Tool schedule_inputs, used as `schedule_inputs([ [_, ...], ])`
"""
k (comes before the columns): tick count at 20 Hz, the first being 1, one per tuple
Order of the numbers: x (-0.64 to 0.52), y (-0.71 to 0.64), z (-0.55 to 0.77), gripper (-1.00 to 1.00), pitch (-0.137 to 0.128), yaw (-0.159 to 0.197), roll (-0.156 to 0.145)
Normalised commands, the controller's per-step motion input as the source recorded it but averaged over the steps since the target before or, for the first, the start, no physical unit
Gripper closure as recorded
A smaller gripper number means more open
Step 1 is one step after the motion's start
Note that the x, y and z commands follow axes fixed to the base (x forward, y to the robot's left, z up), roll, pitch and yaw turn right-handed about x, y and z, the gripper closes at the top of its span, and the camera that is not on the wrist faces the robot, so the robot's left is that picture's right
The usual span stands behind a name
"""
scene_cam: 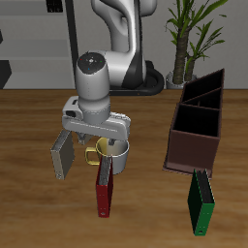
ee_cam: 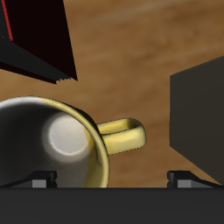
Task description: Place the white-yellow mug into the left desk caddy's left compartment and place the red book into the left desk caddy's front compartment
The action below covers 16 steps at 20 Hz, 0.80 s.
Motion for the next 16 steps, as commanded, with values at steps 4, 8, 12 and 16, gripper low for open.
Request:
schedule_inputs([
  [4, 0.01, 0.07, -0.26, 1.0, 0.047, -0.036, 0.033],
  [8, 0.0, 0.12, -0.07, 1.0, 0.019, -0.02, 0.041],
  [12, 0.07, 0.0, 0.04, 1.0, -0.004, -0.021, -0.005],
  [16, -0.04, 0.06, 0.22, 1.0, -0.018, -0.018, 0.0],
])
